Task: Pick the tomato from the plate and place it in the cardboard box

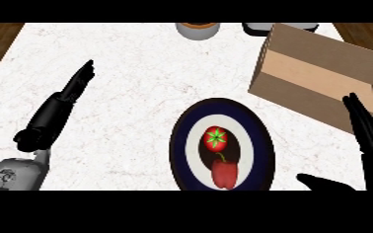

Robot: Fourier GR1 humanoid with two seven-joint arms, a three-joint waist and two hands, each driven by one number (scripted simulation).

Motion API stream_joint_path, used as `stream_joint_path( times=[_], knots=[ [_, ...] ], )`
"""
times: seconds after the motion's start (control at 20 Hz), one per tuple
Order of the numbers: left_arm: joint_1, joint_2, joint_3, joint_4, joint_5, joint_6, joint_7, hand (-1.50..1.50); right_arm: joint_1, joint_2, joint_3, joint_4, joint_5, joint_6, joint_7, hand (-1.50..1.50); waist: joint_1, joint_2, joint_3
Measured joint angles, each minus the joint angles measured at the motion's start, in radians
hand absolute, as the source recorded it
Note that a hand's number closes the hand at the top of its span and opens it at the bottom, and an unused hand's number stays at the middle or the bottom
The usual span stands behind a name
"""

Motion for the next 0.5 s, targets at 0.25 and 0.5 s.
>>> stream_joint_path(
  times=[0.25,0.5],
  knots=[
    [-0.027,-0.014,-0.021,-0.012,-0.005,-0.010,0.016,0.00,-0.047,-0.055,0.089,-0.118,0.066,0.231,0.272,-1.50,0.041,0.009,0.000],
    [-0.068,-0.034,-0.041,-0.008,-0.011,-0.017,0.034,0.00,-0.165,-0.026,0.187,-0.177,0.081,0.440,0.495,-1.50,0.079,0.018,0.000]
  ],
)
